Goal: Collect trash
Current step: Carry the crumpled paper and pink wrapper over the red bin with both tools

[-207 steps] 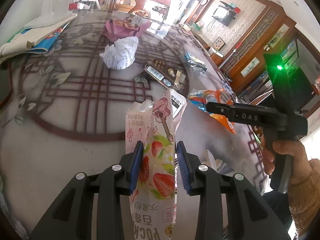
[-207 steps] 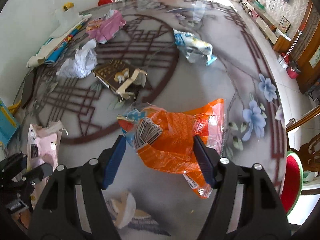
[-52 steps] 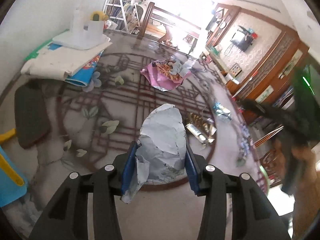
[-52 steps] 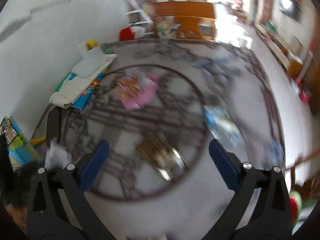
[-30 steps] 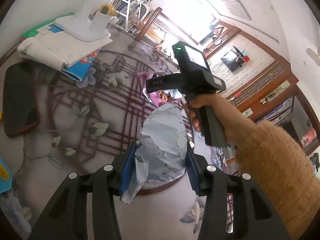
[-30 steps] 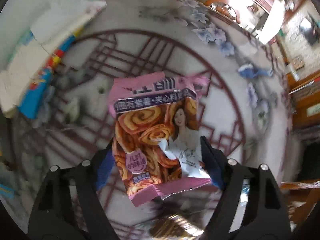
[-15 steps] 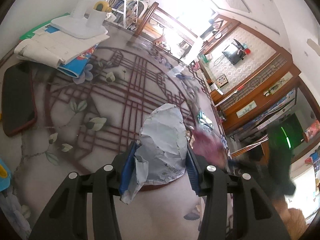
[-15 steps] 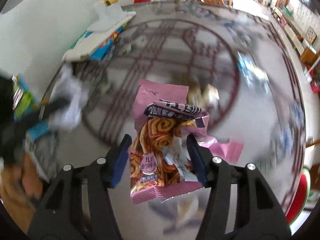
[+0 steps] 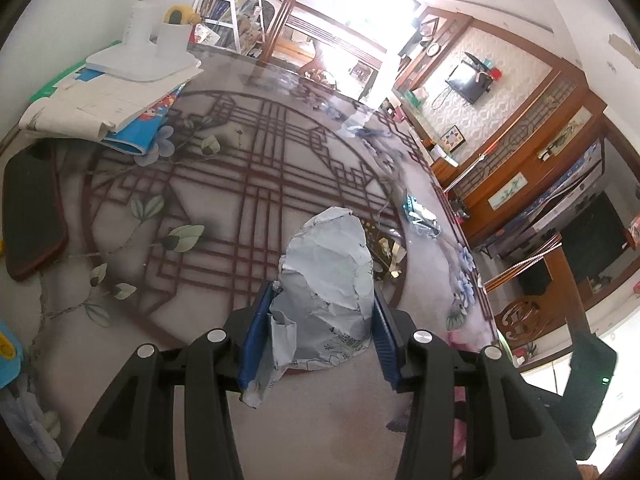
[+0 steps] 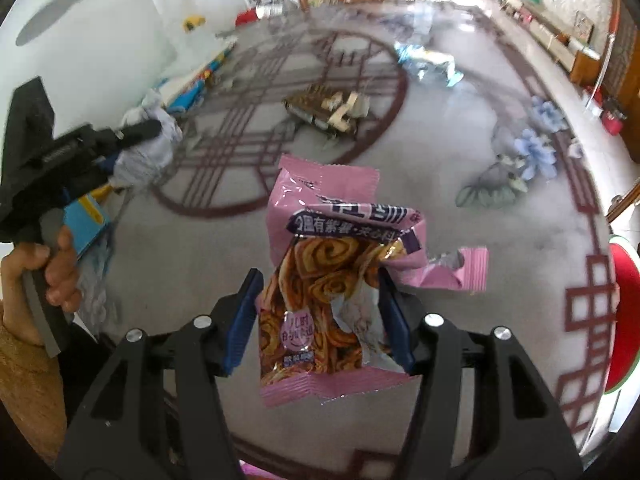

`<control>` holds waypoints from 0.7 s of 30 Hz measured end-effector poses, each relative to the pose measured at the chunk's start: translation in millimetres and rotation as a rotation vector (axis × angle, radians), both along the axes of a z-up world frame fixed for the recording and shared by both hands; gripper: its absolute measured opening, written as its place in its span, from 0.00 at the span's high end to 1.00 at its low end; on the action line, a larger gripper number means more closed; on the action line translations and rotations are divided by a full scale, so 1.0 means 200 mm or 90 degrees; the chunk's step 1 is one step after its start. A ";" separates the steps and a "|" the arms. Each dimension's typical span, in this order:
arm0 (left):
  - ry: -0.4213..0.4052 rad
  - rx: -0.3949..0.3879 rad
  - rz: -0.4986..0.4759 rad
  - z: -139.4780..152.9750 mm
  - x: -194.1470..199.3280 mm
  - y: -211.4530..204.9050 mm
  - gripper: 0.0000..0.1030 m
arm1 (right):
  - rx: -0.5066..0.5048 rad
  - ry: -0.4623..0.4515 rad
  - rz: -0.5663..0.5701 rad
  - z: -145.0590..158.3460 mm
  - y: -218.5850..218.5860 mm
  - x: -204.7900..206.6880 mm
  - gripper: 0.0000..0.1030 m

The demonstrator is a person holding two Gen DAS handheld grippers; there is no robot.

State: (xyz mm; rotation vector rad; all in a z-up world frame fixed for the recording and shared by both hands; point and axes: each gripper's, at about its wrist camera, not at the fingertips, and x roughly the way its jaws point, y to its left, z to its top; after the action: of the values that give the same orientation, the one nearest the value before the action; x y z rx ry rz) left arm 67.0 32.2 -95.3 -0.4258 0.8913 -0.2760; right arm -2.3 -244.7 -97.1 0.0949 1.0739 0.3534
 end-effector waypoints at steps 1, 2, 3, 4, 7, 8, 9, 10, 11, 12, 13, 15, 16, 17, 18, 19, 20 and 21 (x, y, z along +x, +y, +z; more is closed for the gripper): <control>0.000 0.003 -0.005 0.00 0.00 -0.01 0.57 | -0.012 -0.018 -0.007 0.01 -0.01 -0.02 0.46; -0.001 0.008 -0.010 0.00 0.00 -0.03 0.57 | -0.016 -0.026 -0.010 0.02 -0.03 -0.03 0.46; -0.004 0.014 -0.016 0.00 0.00 -0.04 0.57 | -0.016 -0.031 -0.016 0.03 -0.05 -0.04 0.46; -0.009 0.020 -0.021 0.00 0.00 -0.06 0.57 | -0.013 -0.033 -0.021 0.04 -0.07 -0.05 0.46; -0.025 0.037 -0.028 0.01 -0.02 -0.09 0.57 | 0.006 -0.047 -0.049 0.08 -0.15 -0.07 0.46; -0.030 0.040 -0.030 0.01 -0.02 -0.10 0.57 | 0.013 -0.056 -0.060 0.11 -0.19 -0.09 0.46; -0.035 0.046 -0.031 0.02 -0.03 -0.11 0.57 | 0.016 -0.065 -0.069 0.13 -0.22 -0.11 0.46; -0.041 0.053 -0.033 0.02 -0.04 -0.12 0.57 | 0.016 -0.073 -0.077 0.15 -0.25 -0.12 0.46; -0.046 0.064 -0.035 0.02 -0.04 -0.14 0.57 | 0.013 -0.084 -0.088 0.18 -0.29 -0.15 0.46; -0.049 0.076 -0.035 0.02 -0.05 -0.15 0.57 | 0.010 -0.091 -0.097 0.21 -0.32 -0.17 0.46; -0.048 0.090 -0.035 0.02 -0.06 -0.16 0.57 | 0.010 -0.097 -0.105 0.23 -0.34 -0.18 0.46; -0.047 0.097 -0.034 0.02 -0.08 -0.18 0.57 | 0.019 -0.114 -0.122 0.28 -0.42 -0.23 0.46; -0.048 0.096 -0.033 0.03 -0.10 -0.20 0.57 | 0.023 -0.122 -0.129 0.30 -0.46 -0.25 0.46; -0.050 0.094 -0.034 0.03 -0.11 -0.22 0.57 | 0.025 -0.128 -0.136 0.32 -0.49 -0.27 0.46; -0.053 0.091 -0.036 0.04 -0.13 -0.25 0.57 | 0.027 -0.133 -0.141 0.33 -0.53 -0.29 0.46; -0.059 0.086 -0.041 0.04 -0.17 -0.30 0.57 | 0.029 -0.137 -0.147 0.34 -0.56 -0.30 0.46; -0.061 0.079 -0.045 0.04 -0.19 -0.33 0.57 | 0.034 -0.142 -0.156 0.35 -0.59 -0.32 0.46; -0.062 0.068 -0.050 0.05 -0.22 -0.38 0.57 | 0.042 -0.146 -0.164 0.36 -0.63 -0.33 0.46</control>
State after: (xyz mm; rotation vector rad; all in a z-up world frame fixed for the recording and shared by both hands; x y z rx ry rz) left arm 23.4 -43.8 -85.8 -0.2762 0.8239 -0.3179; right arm -69.2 -370.8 -24.6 0.2435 0.8123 0.1611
